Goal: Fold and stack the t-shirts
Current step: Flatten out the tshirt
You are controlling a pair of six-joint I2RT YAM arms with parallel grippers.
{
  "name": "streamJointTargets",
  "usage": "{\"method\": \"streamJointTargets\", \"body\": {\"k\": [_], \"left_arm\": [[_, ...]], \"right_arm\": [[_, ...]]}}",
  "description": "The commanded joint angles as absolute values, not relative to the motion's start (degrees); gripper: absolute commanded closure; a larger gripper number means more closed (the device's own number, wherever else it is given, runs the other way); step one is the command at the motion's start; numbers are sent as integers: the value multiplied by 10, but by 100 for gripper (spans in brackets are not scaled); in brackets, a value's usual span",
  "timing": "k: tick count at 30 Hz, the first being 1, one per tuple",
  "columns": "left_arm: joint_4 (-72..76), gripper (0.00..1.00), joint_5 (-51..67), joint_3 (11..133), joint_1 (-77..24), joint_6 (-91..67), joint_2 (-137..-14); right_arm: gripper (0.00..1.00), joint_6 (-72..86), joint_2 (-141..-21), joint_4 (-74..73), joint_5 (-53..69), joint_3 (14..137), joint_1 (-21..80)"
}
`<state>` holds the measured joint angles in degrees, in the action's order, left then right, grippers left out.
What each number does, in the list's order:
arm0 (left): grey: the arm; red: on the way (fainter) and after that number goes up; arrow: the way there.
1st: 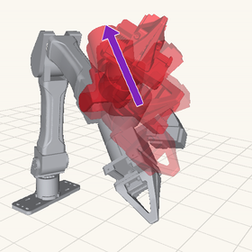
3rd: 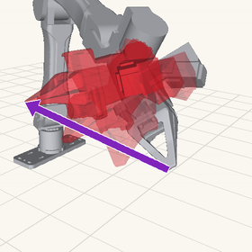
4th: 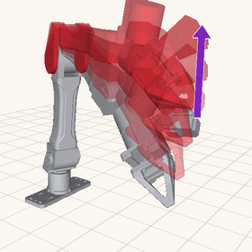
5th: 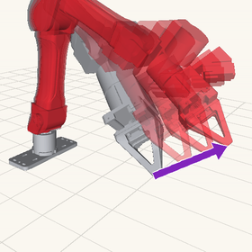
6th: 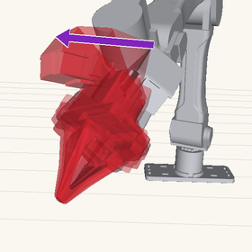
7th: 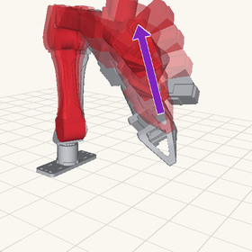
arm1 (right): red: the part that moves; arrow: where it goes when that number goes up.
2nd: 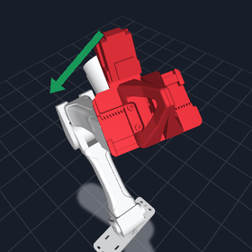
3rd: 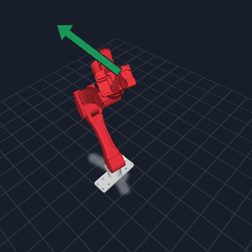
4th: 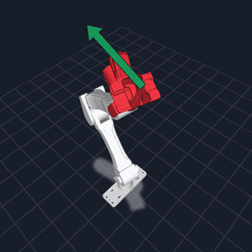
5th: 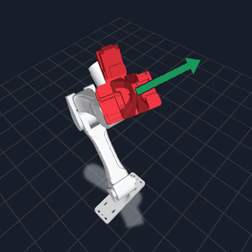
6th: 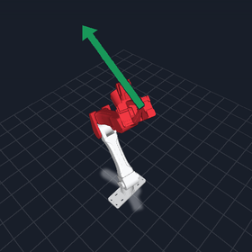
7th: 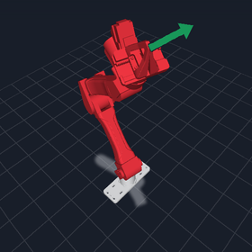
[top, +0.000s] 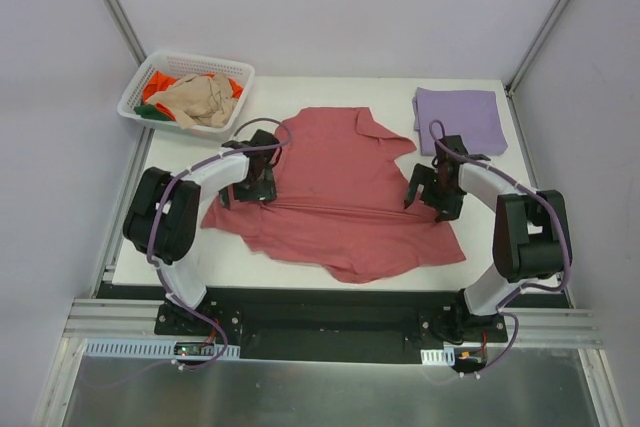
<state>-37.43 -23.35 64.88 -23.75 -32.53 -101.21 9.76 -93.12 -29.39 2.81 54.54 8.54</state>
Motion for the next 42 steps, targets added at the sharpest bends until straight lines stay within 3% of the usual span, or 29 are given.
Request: {"method": "streamJointTargets", "body": {"k": [1,10,20,23,27,34,42], "left_arm": [[-453,4,-355,611,-165,-330,-959],[-459,1,-351,584,-96,-346,-866],[-433,1,-287,577,-93,-337,-833],[-414,1,-251,566,-93,-329,-813],[-374,1,-222,541,-93,-316,-776],[-349,1,-191,529,-93,-309,-773],[-341,1,-182,511,-93,-310,-773]], "right_arm": [[2,79,-971,-352,-39,564,54],[0,76,-1002,-374,-71,597,27],[0,48,-937,-347,-43,592,35],[1,26,-895,-339,-37,596,89],[1,28,-867,-317,-22,620,238],[1,89,-986,-145,170,717,467],[0,138,-1133,-159,174,781,492]]}}
